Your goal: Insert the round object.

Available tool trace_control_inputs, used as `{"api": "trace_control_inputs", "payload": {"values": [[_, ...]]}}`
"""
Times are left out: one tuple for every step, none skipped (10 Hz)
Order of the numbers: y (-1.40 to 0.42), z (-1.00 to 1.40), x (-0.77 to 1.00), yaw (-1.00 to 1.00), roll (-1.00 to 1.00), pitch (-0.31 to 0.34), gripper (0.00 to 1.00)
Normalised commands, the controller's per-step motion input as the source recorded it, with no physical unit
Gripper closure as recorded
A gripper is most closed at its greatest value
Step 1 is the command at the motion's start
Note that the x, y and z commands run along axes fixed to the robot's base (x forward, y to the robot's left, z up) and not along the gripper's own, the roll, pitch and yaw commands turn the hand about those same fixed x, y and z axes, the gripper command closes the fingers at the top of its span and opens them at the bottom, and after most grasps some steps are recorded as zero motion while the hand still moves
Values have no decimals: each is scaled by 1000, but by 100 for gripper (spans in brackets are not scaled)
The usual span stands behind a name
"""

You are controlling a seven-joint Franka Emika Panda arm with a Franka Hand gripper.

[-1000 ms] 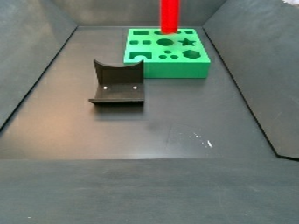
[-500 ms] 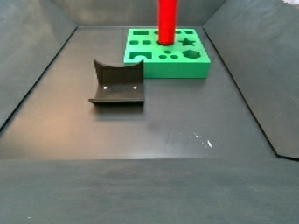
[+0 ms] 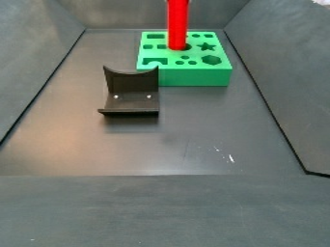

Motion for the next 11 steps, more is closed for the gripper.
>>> {"api": "trace_control_inputs", "payload": {"values": [[-17,-257,0,-163,-89,-139,100],[-11,-171,0,-117,-161,-190,100],[0,-217,0,-129,-63,-164,100],[0,-223,-251,0,20,-117,100],[-37,-220,-417,0,121,-90,100],[-89,-94,-469,0,93,-120,100],[-14,-94,-331,0,0,-114,100],[-17,-223,0,-6,0,-31,100],[0,-200,177,-60,-11,0,100],[0,-137,171,-69,0,20,100],[0,-174,91,-69,0,0,100]]}}
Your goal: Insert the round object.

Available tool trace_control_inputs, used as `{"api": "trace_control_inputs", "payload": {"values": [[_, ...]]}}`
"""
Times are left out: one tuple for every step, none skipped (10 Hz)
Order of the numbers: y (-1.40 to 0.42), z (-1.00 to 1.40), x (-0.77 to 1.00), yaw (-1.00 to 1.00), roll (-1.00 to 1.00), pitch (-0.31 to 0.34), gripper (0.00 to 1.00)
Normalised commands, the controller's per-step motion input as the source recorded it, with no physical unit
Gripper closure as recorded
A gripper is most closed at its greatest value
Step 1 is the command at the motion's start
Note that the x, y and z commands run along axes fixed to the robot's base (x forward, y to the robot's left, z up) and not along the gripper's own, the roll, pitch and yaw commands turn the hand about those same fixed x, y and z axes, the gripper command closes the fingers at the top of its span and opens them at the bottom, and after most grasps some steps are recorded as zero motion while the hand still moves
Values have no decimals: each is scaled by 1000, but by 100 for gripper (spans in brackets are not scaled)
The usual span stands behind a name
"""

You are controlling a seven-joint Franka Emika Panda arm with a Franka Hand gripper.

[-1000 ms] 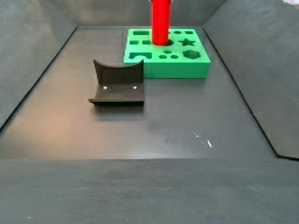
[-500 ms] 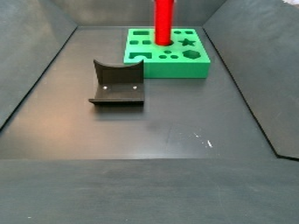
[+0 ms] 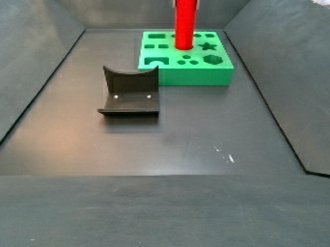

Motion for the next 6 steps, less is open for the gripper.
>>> {"api": "trace_control_inputs", "payload": {"values": [[0,-229,0,-40,0,-43,100],[0,-177,0,-9,0,-43,100],[0,-171,-29,-26,0,-86,100],[0,-180,0,-26,0,-77,100],[14,-189,0,-23,-34,-70,100],[9,-151,0,-14,-47,-43,100]]}}
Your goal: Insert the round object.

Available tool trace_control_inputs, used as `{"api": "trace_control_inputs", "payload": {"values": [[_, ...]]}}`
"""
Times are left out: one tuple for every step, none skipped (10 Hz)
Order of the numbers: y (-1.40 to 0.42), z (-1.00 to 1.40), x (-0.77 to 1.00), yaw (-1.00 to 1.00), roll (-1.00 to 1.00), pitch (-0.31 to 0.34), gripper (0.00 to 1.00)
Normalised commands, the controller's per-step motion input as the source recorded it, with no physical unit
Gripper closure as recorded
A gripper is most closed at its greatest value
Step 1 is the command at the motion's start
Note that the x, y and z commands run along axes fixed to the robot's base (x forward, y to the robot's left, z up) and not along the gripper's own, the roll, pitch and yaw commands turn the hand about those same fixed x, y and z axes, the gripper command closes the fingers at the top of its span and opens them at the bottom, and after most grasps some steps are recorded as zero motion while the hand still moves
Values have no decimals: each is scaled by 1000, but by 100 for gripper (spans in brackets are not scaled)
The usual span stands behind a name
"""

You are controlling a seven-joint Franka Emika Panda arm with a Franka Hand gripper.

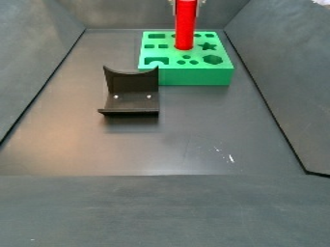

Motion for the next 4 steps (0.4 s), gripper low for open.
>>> {"api": "trace_control_inputs", "payload": {"values": [[14,-211,0,-14,-50,-74,100],[9,-220,0,-11,-54,-89,100],[0,-109,0,-26,-37,-81,100],[0,0,0,0,0,0,100]]}}
